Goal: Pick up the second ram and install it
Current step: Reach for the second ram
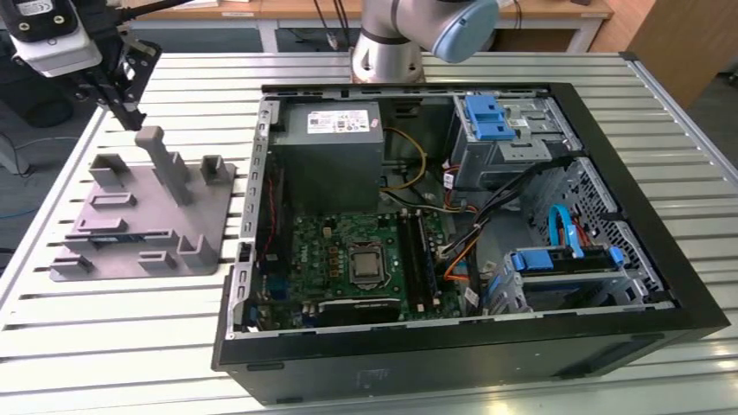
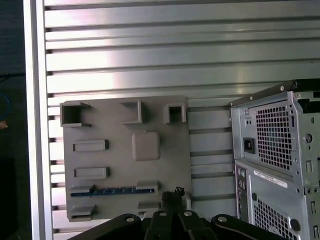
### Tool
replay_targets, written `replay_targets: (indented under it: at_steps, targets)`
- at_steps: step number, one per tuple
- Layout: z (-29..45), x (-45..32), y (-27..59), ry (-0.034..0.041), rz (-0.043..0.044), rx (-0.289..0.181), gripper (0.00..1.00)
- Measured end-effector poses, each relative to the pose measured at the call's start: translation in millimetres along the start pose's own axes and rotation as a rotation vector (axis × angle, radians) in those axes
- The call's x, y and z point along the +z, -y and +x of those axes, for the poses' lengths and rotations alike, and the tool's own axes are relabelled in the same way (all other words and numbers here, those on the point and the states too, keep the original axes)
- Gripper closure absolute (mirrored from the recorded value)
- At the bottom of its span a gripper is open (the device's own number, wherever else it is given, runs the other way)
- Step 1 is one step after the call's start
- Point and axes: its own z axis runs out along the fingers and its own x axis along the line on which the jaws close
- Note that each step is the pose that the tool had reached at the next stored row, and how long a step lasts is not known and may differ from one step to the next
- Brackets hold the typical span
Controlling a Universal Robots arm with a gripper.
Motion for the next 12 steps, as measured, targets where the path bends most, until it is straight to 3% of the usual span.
replay_targets:
  at_steps: [12]
  targets:
    - [9.4, 7.5, 1.1, 0.0002, -0.0001, 0.0, 0.9]
